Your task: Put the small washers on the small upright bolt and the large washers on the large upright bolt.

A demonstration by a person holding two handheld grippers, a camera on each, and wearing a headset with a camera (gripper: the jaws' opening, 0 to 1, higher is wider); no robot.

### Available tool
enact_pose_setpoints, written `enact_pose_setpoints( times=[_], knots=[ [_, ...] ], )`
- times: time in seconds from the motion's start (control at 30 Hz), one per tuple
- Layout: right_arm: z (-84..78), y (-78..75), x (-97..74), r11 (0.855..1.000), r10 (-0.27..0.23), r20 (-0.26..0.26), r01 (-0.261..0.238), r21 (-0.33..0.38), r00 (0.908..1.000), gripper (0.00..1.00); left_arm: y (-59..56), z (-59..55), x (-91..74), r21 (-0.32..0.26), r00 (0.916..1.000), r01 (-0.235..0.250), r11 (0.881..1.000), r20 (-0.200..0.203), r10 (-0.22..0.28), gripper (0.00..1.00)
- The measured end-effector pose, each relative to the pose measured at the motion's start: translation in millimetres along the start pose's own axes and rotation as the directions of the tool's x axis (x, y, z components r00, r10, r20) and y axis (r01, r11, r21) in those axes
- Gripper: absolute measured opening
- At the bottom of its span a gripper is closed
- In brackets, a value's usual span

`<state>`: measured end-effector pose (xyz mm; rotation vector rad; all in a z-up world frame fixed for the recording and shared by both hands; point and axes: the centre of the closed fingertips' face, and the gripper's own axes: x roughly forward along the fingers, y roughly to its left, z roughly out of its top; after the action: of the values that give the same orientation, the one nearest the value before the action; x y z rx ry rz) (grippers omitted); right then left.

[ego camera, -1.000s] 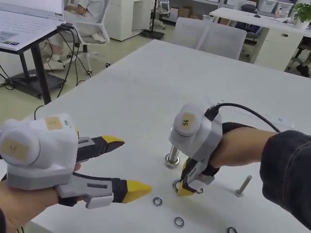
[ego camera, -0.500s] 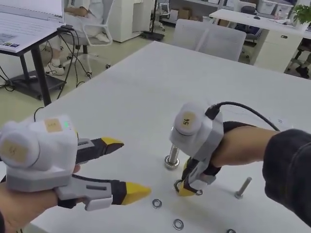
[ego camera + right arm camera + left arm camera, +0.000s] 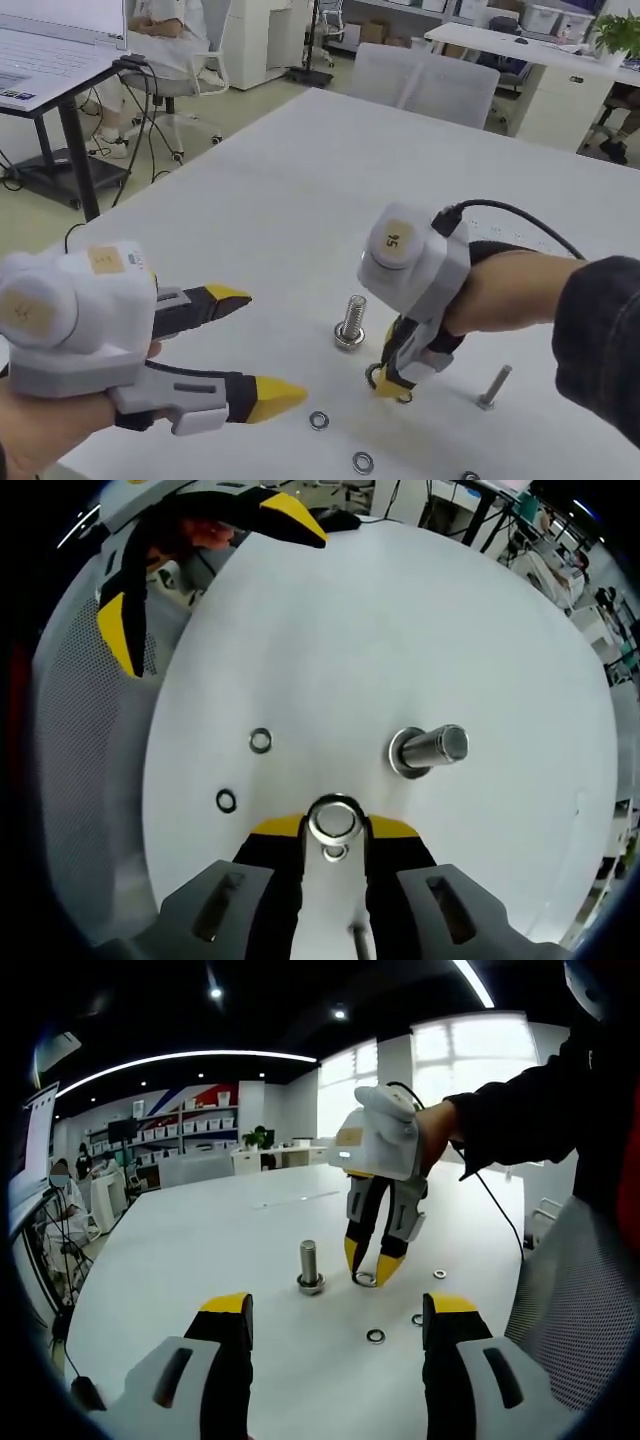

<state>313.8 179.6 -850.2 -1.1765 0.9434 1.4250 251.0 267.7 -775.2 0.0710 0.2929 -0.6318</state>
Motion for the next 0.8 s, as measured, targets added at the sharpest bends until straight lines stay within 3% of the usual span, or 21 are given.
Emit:
enact_pose_setpoints(
  times=[0.5, 0.8],
  knots=[
    [-5.8, -17.2, -33.5, 0.998, -0.063, 0.003, 0.063, 0.015, 0.9980, 0.23, 0.7, 3.3, -0.8, 0.001, 0.9999, 0.000, 1.000, 0.012, 0.000, 0.68],
    [6.1, -24.0, -55.2, 0.995, -0.101, 0.013, 0.101, -0.012, 0.9948, 0.23, 1.5, 4.9, -1.5, 0.000, 0.9997, -0.004, 1.000, 0.023, 0.004, 0.68]
  ],
)
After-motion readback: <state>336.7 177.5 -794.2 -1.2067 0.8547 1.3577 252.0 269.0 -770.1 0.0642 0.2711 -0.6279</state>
